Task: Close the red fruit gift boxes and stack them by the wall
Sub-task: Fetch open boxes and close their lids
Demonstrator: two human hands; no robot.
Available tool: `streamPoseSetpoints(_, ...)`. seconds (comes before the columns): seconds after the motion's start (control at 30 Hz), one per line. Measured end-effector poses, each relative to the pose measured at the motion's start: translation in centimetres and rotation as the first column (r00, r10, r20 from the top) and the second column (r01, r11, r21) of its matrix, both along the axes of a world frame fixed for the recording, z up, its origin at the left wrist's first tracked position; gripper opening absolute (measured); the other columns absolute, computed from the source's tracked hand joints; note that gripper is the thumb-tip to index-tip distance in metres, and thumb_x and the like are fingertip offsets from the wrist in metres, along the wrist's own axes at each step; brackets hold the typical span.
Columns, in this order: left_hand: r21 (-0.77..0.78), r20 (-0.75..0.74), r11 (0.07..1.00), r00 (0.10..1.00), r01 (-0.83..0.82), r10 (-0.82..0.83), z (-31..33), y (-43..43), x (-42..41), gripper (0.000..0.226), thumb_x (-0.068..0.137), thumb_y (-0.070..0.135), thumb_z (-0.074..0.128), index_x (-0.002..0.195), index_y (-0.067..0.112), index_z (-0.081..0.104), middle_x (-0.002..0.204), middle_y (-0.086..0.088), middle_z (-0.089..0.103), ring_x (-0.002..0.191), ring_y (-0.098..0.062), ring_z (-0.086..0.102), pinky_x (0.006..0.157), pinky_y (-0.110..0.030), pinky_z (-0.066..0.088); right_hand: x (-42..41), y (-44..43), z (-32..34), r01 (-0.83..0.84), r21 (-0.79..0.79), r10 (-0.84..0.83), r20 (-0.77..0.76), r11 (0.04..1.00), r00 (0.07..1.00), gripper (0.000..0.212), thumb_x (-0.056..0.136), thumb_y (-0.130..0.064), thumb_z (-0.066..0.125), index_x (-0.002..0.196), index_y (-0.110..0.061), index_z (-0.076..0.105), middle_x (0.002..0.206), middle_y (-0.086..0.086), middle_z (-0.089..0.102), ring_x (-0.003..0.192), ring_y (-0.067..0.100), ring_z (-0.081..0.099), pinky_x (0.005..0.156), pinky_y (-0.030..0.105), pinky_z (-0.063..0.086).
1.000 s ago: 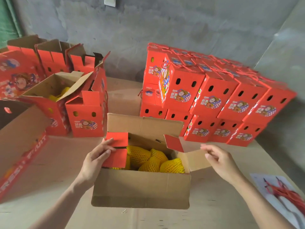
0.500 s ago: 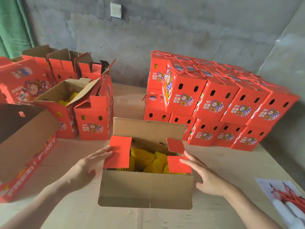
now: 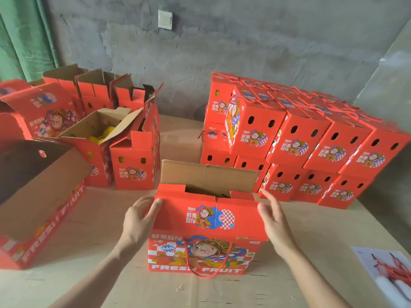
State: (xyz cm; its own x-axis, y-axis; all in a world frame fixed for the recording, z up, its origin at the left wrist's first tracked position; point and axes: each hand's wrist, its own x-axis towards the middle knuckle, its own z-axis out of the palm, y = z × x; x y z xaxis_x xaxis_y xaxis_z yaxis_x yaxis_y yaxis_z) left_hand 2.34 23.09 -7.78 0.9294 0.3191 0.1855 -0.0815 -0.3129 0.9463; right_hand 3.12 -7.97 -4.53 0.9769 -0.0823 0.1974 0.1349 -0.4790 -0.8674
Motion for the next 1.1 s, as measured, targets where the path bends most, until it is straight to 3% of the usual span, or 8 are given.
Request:
streamPoseSetpoints(0.1,-0.113,0.040,0.993,0.998,-0.043,0.048,0.3,-1.5,0.2,0.039,0.096,0.013,0.052,0.132,0.026,0.050,0.107,0.007,0.062,0.092,-0.013,0.059,0.076,-0.028,0.046,0.0,2.0,-2.2,0.149,-0.115,-0.128,0.172,0.982,0.977,0.027,0.099,-0.006,0.044,0.120,-0.015,0.057,0.123,-0.004,0.059,0.097,0.010,0.054,0.085,0.013,0.038)
streamPoseSetpoints(0.2,0.082,0.076,0.997,0.997,-0.009,0.003,0.2,-1.5,0.5,0.034,0.095,0.003,0.048,0.117,0.025,0.062,0.106,0.002,0.057,0.098,-0.018,0.053,0.077,-0.021,0.038,0.0,2.0,-3.0,0.208,-0.224,-0.146,0.267,0.952,0.953,0.021,0.095,-0.001,0.049,0.110,-0.004,0.064,0.112,0.007,0.060,0.105,0.020,0.056,0.087,0.000,0.032)
streamPoseSetpoints(0.33,0.205,0.082,0.977,0.996,-0.055,0.038,-0.1,-1.7,0.2,0.016,0.093,0.007,0.054,0.104,0.008,0.066,0.106,-0.003,0.049,0.098,-0.017,0.047,0.084,-0.026,0.039,0.2,1.6,-3.0,0.187,-0.321,-0.097,0.276,0.929,0.956,0.018,0.095,-0.001,0.050,0.103,0.002,0.066,0.118,0.010,0.058,0.116,0.018,0.050,0.092,0.003,0.029)
streamPoseSetpoints(0.47,0.271,0.108,0.959,0.993,-0.076,0.049,0.0,-2.1,0.3,0.014,0.094,0.010,0.054,0.095,0.000,0.063,0.109,-0.003,0.043,0.099,-0.017,0.044,0.087,-0.029,0.037,0.5,1.8,-3.1,0.191,-0.291,-0.120,0.246,0.937,0.962,0.017,0.096,-0.002,0.048,0.096,0.004,0.064,0.111,0.013,0.062,0.107,0.019,0.055,0.084,0.005,0.033)
streamPoseSetpoints(0.67,0.369,0.078,0.925,0.995,-0.086,0.062,0.2,-1.8,1.0,0.020,0.094,0.005,0.052,0.081,-0.007,0.062,0.092,-0.006,0.050,0.084,-0.023,0.048,0.077,-0.031,0.036,0.5,1.9,-3.0,0.204,-0.213,-0.153,0.233,0.956,0.960,0.019,0.095,0.001,0.049,0.095,0.005,0.068,0.110,0.012,0.063,0.104,0.016,0.053,0.086,0.008,0.035)
streamPoseSetpoints(0.73,0.383,0.041,0.921,0.997,-0.076,0.065,0.5,-1.5,1.4,0.018,0.092,0.006,0.056,0.083,-0.006,0.066,0.089,-0.004,0.049,0.080,-0.021,0.047,0.072,-0.029,0.034,0.5,1.8,-2.9,0.207,-0.188,-0.160,0.236,0.960,0.958,0.018,0.094,0.001,0.051,0.094,0.004,0.069,0.108,0.012,0.064,0.105,0.017,0.055,0.086,0.004,0.033)
streamPoseSetpoints(0.9,0.330,-0.062,0.942,0.995,-0.055,0.080,1.7,-0.9,2.1,0.010,0.085,0.009,0.065,0.090,0.013,0.072,0.090,-0.003,0.057,0.078,-0.017,0.052,0.071,-0.028,0.038,0.7,1.8,-2.9,0.203,-0.179,-0.163,0.215,0.963,0.963,0.014,0.089,0.003,0.058,0.093,0.002,0.072,0.110,0.013,0.064,0.107,0.021,0.057,0.092,0.020,0.039)
streamPoseSetpoints(1.1,0.235,-0.136,0.969,0.984,-0.079,0.113,1.3,-1.1,2.7,0.018,0.082,0.007,0.066,0.097,0.017,0.065,0.089,-0.002,0.057,0.079,-0.018,0.052,0.068,-0.029,0.041,1.5,1.4,-2.3,0.157,-0.341,-0.110,0.155,0.927,0.982,0.009,0.087,0.000,0.061,0.084,-0.001,0.070,0.106,0.006,0.060,0.106,0.015,0.054,0.083,0.014,0.035)
